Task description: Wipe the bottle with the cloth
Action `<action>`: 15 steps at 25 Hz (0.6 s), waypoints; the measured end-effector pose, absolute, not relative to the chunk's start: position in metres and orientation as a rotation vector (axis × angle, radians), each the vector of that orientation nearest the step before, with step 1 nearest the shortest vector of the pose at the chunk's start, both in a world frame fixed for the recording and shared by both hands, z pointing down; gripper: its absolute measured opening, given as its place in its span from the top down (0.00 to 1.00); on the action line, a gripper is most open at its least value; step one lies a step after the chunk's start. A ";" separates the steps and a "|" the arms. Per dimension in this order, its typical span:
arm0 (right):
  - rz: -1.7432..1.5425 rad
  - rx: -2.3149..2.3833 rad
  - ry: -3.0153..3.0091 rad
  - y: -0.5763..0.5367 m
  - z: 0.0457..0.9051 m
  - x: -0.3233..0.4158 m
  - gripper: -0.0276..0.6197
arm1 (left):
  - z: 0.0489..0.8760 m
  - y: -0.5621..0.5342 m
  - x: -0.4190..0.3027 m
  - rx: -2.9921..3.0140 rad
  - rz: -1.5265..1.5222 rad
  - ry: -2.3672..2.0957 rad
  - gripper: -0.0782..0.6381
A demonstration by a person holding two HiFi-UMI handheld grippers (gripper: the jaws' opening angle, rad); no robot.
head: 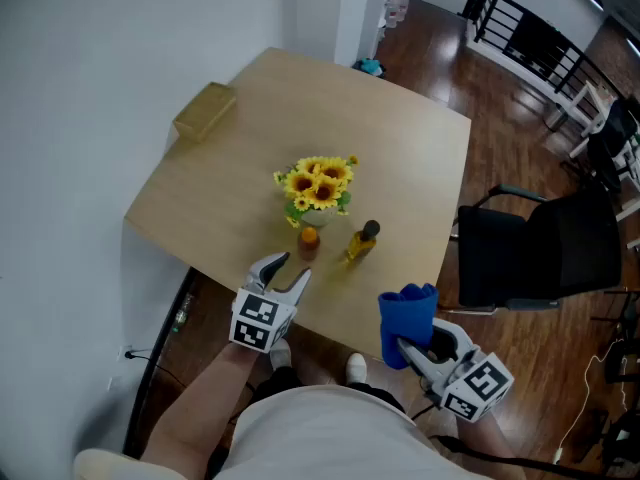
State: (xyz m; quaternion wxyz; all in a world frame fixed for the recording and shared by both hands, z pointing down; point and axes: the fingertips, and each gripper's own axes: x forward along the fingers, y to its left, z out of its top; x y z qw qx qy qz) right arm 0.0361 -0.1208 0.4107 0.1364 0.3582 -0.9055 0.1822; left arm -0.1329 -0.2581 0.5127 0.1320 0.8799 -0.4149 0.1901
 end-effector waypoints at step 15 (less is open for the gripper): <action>0.563 1.356 -2.408 -0.113 0.422 0.034 0.72 | 0.587 -0.352 -0.112 2.687 0.722 -0.986 0.66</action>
